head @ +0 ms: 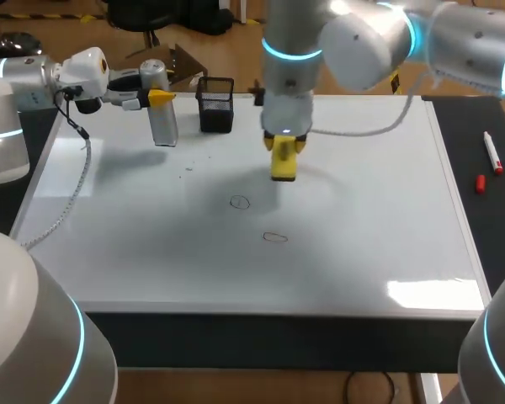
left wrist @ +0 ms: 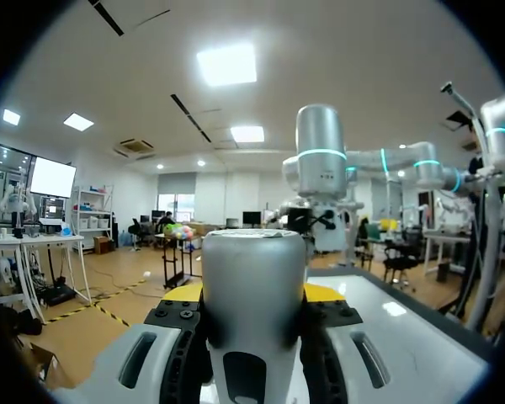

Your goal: Pick up the inspection probe, press it on each red-marked spot on the whiteboard one by one, put down the probe, pick up the eraser, and wipe off all the red marks.

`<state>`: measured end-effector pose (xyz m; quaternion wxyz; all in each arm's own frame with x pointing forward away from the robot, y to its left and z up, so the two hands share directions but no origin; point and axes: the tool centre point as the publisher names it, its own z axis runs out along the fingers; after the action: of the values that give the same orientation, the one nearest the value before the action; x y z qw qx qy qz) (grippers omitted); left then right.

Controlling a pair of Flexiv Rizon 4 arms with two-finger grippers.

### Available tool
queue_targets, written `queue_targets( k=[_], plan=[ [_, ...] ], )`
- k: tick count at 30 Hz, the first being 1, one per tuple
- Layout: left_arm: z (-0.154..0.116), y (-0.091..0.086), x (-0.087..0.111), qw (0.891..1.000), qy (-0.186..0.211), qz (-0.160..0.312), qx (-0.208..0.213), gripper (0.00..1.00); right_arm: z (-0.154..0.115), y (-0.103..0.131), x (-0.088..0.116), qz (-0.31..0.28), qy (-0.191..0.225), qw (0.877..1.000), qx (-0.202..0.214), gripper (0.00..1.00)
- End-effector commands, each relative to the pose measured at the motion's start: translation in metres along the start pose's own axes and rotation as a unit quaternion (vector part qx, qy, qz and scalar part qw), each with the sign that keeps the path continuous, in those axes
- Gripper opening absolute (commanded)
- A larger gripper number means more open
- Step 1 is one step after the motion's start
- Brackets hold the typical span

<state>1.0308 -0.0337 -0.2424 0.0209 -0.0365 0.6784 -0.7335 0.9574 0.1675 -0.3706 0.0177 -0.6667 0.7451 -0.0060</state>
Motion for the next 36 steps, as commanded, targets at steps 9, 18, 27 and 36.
queue_targets(
  k=[9,18,27,36],
  plan=[
    [0.000,-0.001,0.000,1.000,-0.001,0.001,0.000,0.00,0.015,0.027,-0.060,-0.025,-0.008,1.000,0.012,0.00],
    [0.000,-0.001,0.000,1.000,-0.001,0.001,0.000,0.00,0.026,0.045,-0.098,-0.058,-0.017,0.998,0.005,0.00],
    [0.000,-0.001,0.000,1.000,-0.001,0.001,0.000,0.00,0.038,0.062,-0.118,-0.072,-0.021,0.997,-0.005,0.00],
    [0.000,-0.001,0.000,1.000,-0.001,0.001,0.000,0.00,0.047,0.071,-0.118,-0.076,-0.023,0.997,-0.019,0.00]
  ],
)
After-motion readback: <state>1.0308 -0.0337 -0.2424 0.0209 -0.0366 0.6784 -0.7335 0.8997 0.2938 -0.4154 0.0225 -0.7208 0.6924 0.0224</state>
